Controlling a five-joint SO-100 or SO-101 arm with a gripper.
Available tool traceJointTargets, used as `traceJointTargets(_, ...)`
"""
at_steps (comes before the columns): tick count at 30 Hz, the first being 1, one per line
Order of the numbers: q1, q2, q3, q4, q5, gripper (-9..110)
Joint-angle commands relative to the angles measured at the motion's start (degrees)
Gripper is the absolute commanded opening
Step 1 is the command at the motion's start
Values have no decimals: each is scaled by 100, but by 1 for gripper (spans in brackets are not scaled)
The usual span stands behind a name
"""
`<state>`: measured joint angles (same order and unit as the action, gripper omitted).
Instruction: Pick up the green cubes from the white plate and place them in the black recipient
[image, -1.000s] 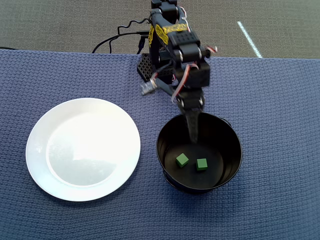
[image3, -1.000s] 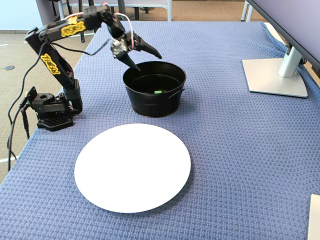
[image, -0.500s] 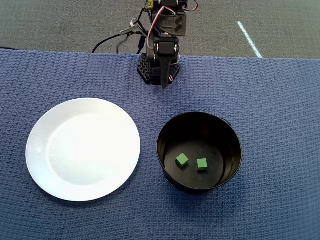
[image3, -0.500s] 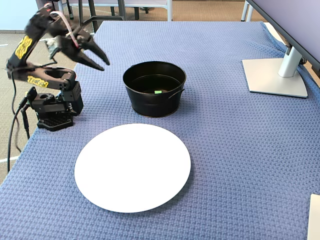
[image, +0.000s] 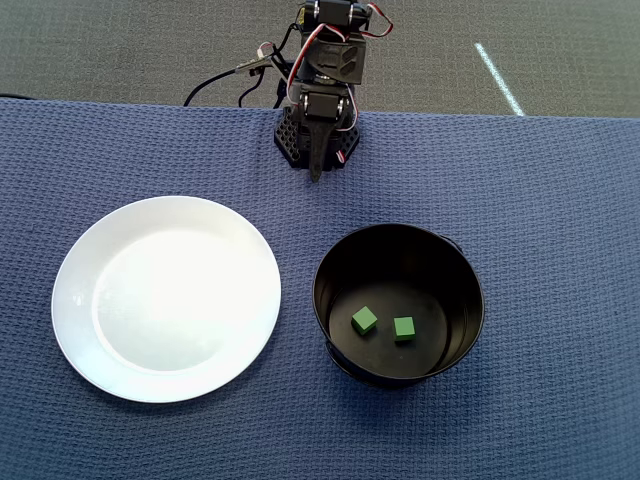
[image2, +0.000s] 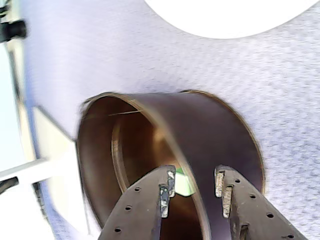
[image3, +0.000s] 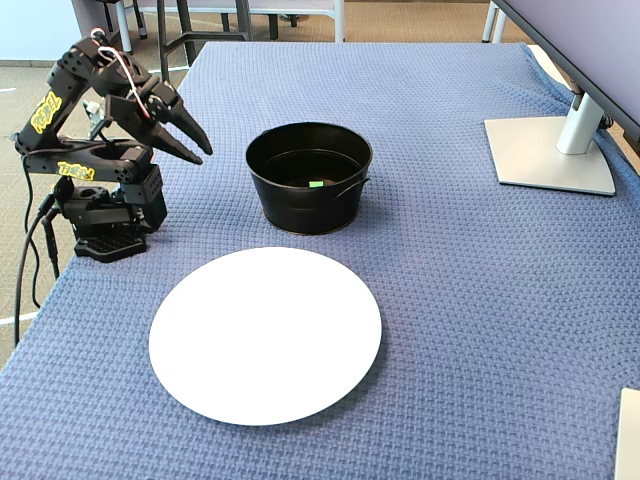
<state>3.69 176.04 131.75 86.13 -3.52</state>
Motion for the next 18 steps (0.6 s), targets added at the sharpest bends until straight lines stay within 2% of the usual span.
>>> traceJointTargets(1,53,44,18,-79,26,0)
traceJointTargets(18,114,88,62,-70,62,0)
